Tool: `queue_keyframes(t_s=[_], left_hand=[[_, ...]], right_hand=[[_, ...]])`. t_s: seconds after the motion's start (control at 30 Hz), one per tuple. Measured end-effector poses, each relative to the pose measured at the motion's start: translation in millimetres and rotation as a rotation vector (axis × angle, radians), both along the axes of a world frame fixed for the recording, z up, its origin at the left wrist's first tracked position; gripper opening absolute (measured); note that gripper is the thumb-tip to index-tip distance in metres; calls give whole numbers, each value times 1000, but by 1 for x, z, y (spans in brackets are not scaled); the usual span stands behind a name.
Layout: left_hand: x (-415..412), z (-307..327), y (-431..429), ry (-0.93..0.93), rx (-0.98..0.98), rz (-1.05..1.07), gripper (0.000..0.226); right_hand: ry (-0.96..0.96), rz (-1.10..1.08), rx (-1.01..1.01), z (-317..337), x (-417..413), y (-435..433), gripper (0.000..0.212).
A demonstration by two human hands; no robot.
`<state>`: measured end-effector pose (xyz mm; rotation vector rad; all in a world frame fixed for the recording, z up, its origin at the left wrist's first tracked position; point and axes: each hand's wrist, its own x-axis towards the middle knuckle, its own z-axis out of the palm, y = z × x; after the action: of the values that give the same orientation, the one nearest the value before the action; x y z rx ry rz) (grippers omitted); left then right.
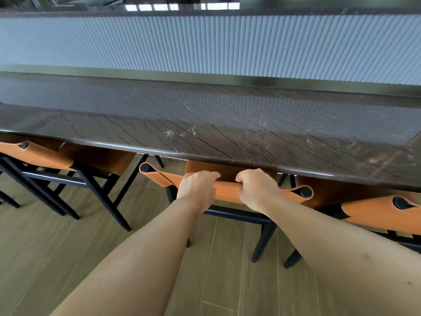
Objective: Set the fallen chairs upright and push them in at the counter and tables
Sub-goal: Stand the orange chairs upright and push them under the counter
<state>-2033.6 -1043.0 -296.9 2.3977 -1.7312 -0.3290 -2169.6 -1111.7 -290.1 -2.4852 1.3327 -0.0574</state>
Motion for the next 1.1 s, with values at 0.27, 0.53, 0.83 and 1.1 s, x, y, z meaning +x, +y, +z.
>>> queue_keyframes(t_s=[0.27,0.53,0.83,1.1], left_hand=[[71,12,48,32,-85,31,55],[195,30,133,80,-122,-4,49],[325,36,192,92,-109,78,52],[430,43,181,45,-117,144,51]], right_hand=[[-248,27,98,21,88,60,19],[-250,-54,131,41,204,142,27],[-329,-17,132,47,335,196,38],[-376,32,162,37,449,177,23]])
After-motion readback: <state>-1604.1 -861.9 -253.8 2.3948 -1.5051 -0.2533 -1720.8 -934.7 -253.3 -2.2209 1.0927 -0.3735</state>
